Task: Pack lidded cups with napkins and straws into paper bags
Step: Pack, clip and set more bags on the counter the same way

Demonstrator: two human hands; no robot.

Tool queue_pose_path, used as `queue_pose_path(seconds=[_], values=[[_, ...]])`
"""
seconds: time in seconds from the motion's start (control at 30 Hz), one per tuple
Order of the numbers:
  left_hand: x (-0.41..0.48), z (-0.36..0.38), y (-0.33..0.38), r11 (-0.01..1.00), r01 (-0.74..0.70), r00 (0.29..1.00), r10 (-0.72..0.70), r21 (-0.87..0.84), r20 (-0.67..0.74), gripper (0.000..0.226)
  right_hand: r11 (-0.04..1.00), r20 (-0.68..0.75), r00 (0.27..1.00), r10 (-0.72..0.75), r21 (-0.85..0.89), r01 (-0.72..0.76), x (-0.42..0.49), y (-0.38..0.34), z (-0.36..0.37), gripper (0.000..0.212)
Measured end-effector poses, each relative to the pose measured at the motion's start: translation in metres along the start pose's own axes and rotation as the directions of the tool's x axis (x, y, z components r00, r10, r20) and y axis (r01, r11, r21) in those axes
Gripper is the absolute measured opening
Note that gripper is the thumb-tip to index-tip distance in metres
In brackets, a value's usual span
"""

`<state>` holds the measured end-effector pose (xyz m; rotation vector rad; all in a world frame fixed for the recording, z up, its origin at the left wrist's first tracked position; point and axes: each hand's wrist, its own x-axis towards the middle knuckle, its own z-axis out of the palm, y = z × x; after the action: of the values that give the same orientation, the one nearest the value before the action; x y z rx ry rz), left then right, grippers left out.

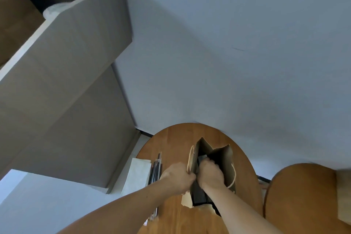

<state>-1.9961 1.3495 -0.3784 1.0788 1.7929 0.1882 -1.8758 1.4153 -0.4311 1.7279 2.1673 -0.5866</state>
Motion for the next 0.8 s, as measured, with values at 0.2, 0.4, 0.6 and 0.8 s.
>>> queue_pose_path(seconds=[0.2,0.4,0.6,0.8], values=[[0.011,0.005,0.001,0.997,-0.067,0.998,0.067,0.033,-0.002,0.027,0.978,-0.266,0.943,-0.199,-0.121,0.172,-0.026,0.017,-0.068,0.035],[0.008,0.024,0.005,0.986,-0.145,0.988,0.149,-0.087,0.038,0.067,0.784,0.095,0.98,0.175,0.588,-0.197,-0.034,0.064,-0.088,0.049],[-0.001,0.046,0.021,0.965,-0.168,0.969,0.199,-0.201,0.145,0.072,0.519,0.309,0.95,0.053,0.804,-0.291,-0.045,0.062,-0.065,0.056],[-0.003,0.062,0.028,0.971,-0.165,0.967,0.194,-0.176,0.165,0.067,0.35,0.274,0.961,-0.025,0.903,-0.248,-0.052,0.052,-0.059,0.054]])
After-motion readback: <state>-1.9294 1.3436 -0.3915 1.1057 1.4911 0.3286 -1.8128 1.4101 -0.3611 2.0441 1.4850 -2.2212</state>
